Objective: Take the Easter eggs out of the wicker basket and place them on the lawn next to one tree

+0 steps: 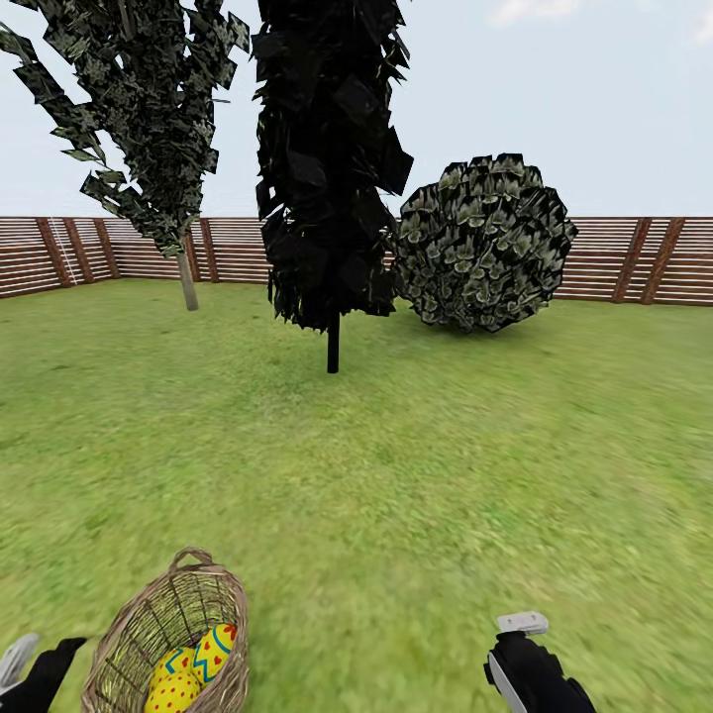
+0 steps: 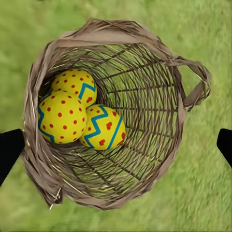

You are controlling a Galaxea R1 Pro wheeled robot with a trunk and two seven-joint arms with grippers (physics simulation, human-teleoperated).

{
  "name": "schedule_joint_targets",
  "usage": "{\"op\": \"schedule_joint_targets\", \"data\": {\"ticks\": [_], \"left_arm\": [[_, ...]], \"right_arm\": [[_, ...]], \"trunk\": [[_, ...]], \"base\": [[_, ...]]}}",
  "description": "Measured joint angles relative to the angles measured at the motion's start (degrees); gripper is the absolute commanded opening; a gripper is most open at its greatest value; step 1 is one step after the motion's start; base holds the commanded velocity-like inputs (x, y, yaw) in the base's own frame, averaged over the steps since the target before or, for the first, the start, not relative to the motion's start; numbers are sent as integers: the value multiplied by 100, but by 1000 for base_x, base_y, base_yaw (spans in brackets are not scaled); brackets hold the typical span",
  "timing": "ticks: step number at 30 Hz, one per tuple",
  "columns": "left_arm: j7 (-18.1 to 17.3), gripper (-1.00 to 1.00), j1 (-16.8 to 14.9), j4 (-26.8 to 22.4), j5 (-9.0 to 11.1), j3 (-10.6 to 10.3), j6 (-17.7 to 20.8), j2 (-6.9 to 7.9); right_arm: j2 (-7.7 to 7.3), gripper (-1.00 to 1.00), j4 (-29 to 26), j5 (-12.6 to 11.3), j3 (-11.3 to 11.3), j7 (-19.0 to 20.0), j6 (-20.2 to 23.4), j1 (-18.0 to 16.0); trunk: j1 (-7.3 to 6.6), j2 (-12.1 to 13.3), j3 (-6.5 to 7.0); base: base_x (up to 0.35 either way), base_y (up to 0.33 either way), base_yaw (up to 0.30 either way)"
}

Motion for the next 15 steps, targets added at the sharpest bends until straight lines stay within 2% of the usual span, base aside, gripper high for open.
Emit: {"op": "schedule_joint_targets", "data": {"ticks": [3, 10, 13, 15], "left_arm": [[14, 100, 0, 2, 23, 23, -10, 47], [25, 100, -1, 518, 383, 483, -25, 562], [27, 100, -1, 684, 445, 530, -47, 641], [32, 100, -1, 738, 458, 545, -194, 684]], "right_arm": [[2, 100, 0, 0, 0, 0, 0, 0], [71, 100, 63, -6, 189, 1, -18, 0], [78, 100, 231, -4, 226, 1, -68, 0], [84, 100, 287, -2, 241, 2, -184, 0]], "trunk": [[0, 0, 0], [0, 0, 0], [0, 0, 0], [0, 0, 0]], "base": [[0, 0, 0], [0, 0, 0], [0, 0, 0], [0, 0, 0]]}}
